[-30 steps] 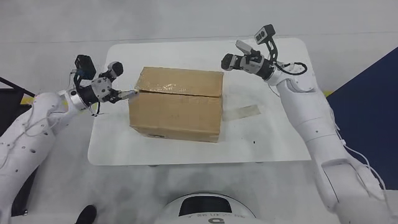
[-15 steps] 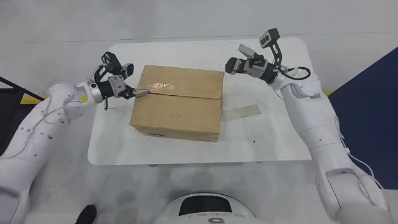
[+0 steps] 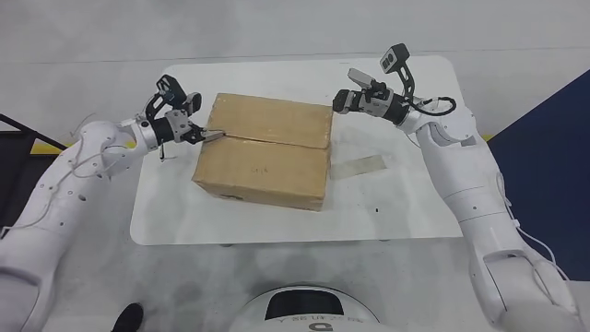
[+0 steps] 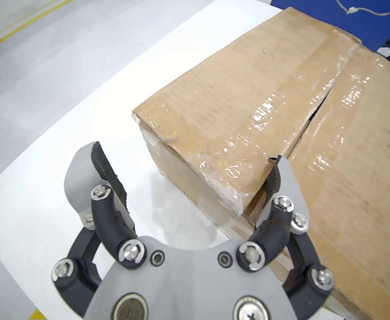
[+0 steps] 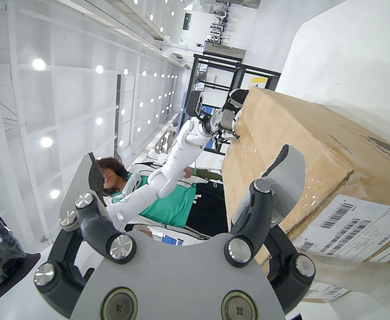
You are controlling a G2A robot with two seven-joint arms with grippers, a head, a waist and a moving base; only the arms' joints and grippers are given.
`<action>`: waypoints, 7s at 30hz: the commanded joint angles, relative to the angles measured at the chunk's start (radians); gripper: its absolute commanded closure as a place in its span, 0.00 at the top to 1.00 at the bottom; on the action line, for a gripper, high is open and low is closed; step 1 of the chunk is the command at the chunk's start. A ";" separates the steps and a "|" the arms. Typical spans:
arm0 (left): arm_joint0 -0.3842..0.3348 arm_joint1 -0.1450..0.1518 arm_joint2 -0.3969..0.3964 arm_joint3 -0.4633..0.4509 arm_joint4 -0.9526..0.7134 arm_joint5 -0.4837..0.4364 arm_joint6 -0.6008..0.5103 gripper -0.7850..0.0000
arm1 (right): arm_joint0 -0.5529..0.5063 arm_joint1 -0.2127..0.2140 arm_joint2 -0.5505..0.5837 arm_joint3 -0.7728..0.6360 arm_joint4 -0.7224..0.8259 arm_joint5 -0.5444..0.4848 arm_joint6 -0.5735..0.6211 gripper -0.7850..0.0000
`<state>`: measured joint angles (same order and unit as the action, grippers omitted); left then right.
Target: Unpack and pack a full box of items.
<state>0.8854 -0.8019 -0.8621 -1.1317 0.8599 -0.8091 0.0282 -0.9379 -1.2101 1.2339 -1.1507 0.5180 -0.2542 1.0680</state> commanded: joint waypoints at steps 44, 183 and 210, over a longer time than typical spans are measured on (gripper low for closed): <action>0.044 -0.021 -0.147 -0.108 -0.188 -0.200 -0.164 1.00 | 0.000 0.000 0.000 0.000 0.000 0.000 0.000 1.00; 0.010 -0.026 -0.022 -0.057 0.493 -0.123 0.375 1.00 | -0.576 0.067 0.111 -0.541 -1.490 -0.172 -0.706 1.00; 0.010 -0.026 -0.022 -0.057 0.493 -0.123 0.375 1.00 | -0.481 0.030 -0.001 -0.383 -1.329 -0.097 -0.982 1.00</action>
<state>0.8955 -0.8277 -0.8844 -1.1887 1.3532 -0.9323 0.4033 -1.4152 -1.1800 1.2270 -1.5349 -0.8167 -0.3450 0.1071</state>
